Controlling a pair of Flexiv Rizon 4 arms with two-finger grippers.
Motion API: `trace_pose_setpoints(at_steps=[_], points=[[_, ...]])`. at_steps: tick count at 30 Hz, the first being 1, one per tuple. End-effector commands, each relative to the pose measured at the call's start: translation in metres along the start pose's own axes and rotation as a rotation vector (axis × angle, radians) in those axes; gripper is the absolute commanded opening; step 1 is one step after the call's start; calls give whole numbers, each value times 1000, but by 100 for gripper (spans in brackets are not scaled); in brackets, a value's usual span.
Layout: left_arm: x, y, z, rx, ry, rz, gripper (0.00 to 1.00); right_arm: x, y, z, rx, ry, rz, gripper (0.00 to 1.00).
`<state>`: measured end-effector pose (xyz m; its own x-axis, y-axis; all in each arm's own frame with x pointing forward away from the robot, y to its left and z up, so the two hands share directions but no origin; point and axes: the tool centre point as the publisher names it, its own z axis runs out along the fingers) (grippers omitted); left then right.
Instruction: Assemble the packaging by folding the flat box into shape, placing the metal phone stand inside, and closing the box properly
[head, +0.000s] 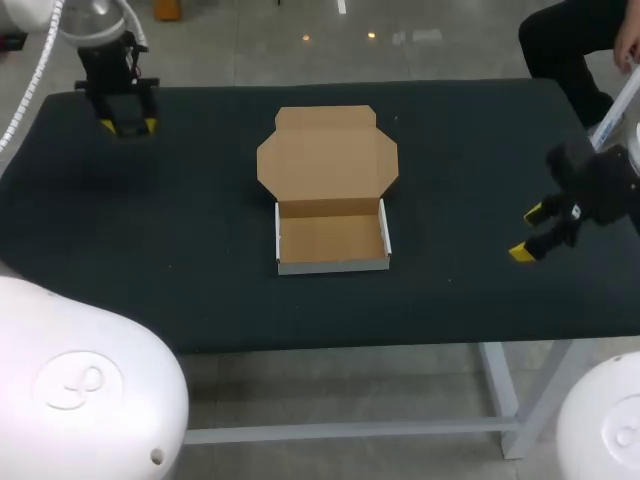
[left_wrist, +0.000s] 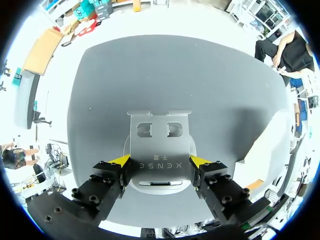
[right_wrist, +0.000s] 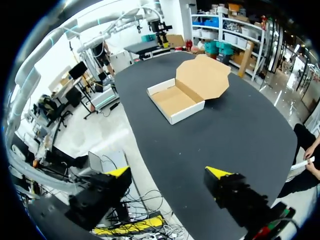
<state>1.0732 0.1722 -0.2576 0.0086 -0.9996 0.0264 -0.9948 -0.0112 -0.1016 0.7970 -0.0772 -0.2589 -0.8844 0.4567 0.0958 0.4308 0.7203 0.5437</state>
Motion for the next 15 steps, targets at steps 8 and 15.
trace_pose_setpoints(at_steps=[8,15], points=[[24,40,-18,179,-29,15,0,-24,3,38,-12,-16,-119,100],[30,46,-19,175,-26,24,0,-31,3,54,-78,5,-146,100]])
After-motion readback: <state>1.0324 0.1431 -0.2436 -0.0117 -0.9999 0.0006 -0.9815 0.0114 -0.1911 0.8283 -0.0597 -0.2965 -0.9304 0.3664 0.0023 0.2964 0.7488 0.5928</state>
